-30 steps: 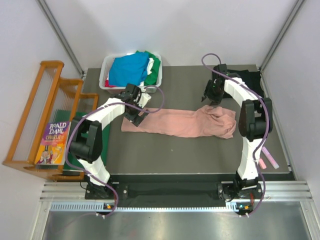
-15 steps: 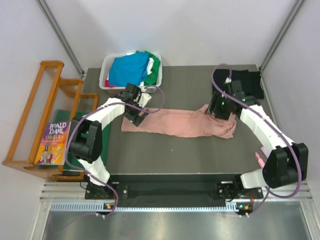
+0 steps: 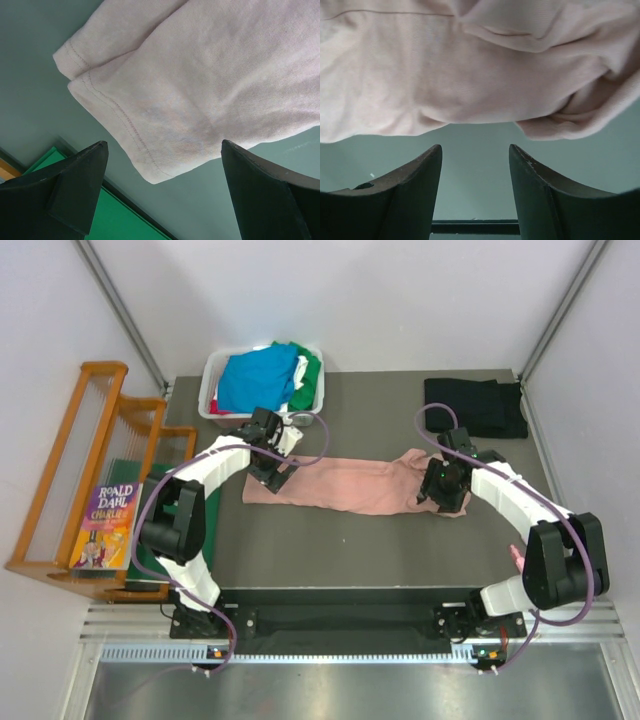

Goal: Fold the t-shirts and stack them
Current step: Fold the tshirt

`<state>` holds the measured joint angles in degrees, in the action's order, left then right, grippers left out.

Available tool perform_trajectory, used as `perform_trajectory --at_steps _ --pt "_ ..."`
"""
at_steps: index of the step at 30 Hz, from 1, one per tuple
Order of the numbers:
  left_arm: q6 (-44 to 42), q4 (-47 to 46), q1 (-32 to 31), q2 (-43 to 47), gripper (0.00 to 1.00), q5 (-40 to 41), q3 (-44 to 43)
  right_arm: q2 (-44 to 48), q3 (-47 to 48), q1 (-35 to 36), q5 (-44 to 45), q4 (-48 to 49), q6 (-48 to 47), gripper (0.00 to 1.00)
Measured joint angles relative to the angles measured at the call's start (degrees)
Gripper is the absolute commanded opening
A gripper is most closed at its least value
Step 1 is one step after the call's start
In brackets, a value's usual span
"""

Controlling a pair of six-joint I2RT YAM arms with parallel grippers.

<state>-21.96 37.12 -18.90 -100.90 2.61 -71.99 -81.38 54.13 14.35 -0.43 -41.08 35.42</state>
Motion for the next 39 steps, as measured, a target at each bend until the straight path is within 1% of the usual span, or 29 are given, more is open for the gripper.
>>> perform_trajectory --at_steps 6,11,20,32,34,37,38,39 --pt "-0.02 -0.07 0.0 0.0 0.99 0.09 0.02 0.0 -0.15 -2.19 4.52 -1.22 0.2 0.54" --pt "-0.04 -0.59 0.0 0.0 0.99 0.28 0.72 0.0 -2.29 -4.46 6.29 -0.96 0.17 0.54" --pt "-0.24 -0.9 0.0 0.02 0.99 0.5 1.97 -0.28 -3.5 -6.95 7.15 -0.68 -0.42 0.51" --pt "-0.44 -2.01 0.07 0.13 0.99 1.66 3.21 -0.74 -5.05 -8.28 7.45 -0.52 -1.64 0.47" --pt "-0.24 -2.86 0.31 0.11 0.99 1.97 3.21 -0.72 -5.38 -8.28 7.48 -0.24 -1.92 0.46" --pt "0.39 -4.22 1.29 -0.04 0.99 2.23 3.19 -0.7 -6.6 -8.5 7.45 -0.22 -2.4 0.36" --pt "0.72 -4.57 1.75 -0.31 0.99 2.36 3.17 -0.7 -6.97 -8.63 7.45 -0.33 -2.49 0.31" --pt "0.98 -4.72 2.1 -0.76 0.99 2.56 3.08 -0.74 -7.21 -8.85 7.43 -0.35 -2.58 0.29"
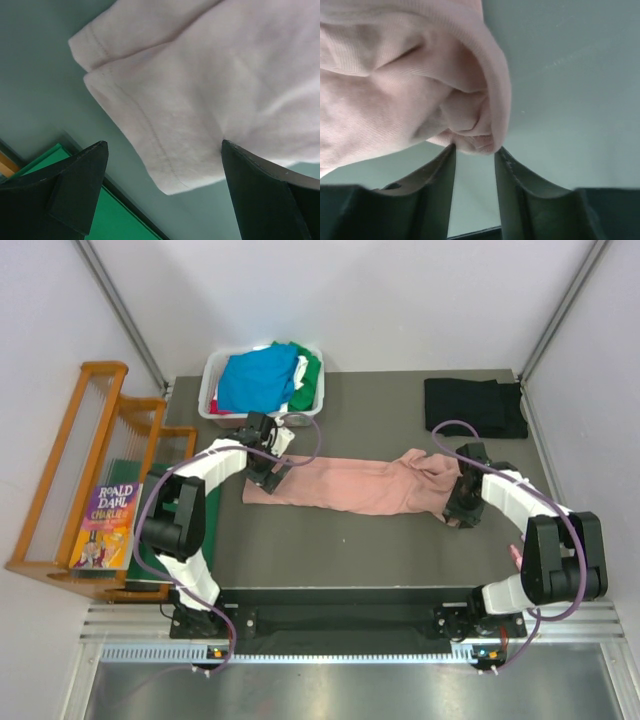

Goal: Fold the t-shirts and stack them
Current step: Fold the tshirt

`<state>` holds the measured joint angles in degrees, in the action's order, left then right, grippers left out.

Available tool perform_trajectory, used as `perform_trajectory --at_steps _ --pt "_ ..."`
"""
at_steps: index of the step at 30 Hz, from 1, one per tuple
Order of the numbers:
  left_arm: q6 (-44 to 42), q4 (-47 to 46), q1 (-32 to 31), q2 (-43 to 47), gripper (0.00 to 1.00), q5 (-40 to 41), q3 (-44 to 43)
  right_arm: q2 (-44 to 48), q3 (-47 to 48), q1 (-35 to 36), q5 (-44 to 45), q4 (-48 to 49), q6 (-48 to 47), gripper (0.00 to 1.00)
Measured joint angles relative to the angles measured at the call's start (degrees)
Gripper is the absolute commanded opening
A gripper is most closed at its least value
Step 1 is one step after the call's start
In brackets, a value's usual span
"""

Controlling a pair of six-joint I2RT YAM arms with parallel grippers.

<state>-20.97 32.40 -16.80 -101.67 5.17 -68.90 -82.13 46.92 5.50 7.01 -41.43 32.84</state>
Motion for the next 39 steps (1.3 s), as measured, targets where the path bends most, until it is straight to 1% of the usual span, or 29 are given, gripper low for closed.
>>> perform_trajectory --at_steps 1,2,4,5,8,13,16,26,32,33,34,36,37,38,39 --pt "0.13 -0.28 0.28 -0.57 0.99 0.24 -0.04 0.0 -0.02 -0.11 0.0 -0.09 -0.15 0.28" --pt "0.28 -0.55 0.57 -1.18 0.99 0.37 -0.04 0.0 -0.02 -0.22 0.02 -0.02 -0.22 0.21" --pt "0.35 -0.94 0.85 -2.27 0.99 0.5 -0.04 -0.02 -0.02 -0.42 0.02 0.09 -0.31 0.15" --pt "0.35 -1.01 0.87 -2.67 0.99 0.48 -0.04 -0.07 -0.02 -0.48 0.02 0.11 -0.42 0.1" --pt "0.31 -1.18 0.85 -2.71 0.99 0.7 -0.02 -0.46 -0.02 -0.98 0.0 0.35 -0.52 0.0" --pt "0.26 -1.4 0.85 -2.71 0.99 0.7 0.15 -1.16 0.02 -2.49 0.13 0.37 -1.14 0.0" --pt "0.26 -1.42 0.85 -2.67 0.99 0.7 0.2 -1.09 0.17 -4.74 0.85 0.28 -1.86 0.0" --pt "-0.09 -1.09 0.85 -2.32 0.99 0.13 0.2 3.39 0.81 -19.71 1.03 0.2 -1.53 0.0" --pt "-0.33 -0.72 0.81 -1.68 0.99 -0.26 0.2 4.72 0.9 -24.46 1.81 0.15 -0.24 0.0" --pt "-0.37 -0.72 0.81 -1.6 0.99 -0.28 0.2 4.74 0.9 -24.96 2.03 0.2 0.0 0.03" --pt "-0.42 -0.7 0.81 -1.55 0.99 -0.42 0.2 4.81 0.9 -25.33 2.1 0.24 0.15 0.11" --pt "-0.46 -0.68 0.81 -1.55 0.99 -0.59 0.2 4.83 0.9 -25.73 1.36 0.68 0.28 0.24" --pt "-0.48 -0.66 0.81 -1.55 0.99 -0.7 0.2 4.68 0.92 -25.64 0.72 0.83 0.46 0.39" --pt "-0.5 -0.63 0.81 -1.55 0.99 -0.83 0.17 4.26 1.22 -25.11 0.15 0.68 0.35 0.46" --pt "-0.5 -0.59 0.81 -1.55 0.99 -0.9 0.17 3.54 1.68 -24.48 -0.28 0.68 0.15 0.57"
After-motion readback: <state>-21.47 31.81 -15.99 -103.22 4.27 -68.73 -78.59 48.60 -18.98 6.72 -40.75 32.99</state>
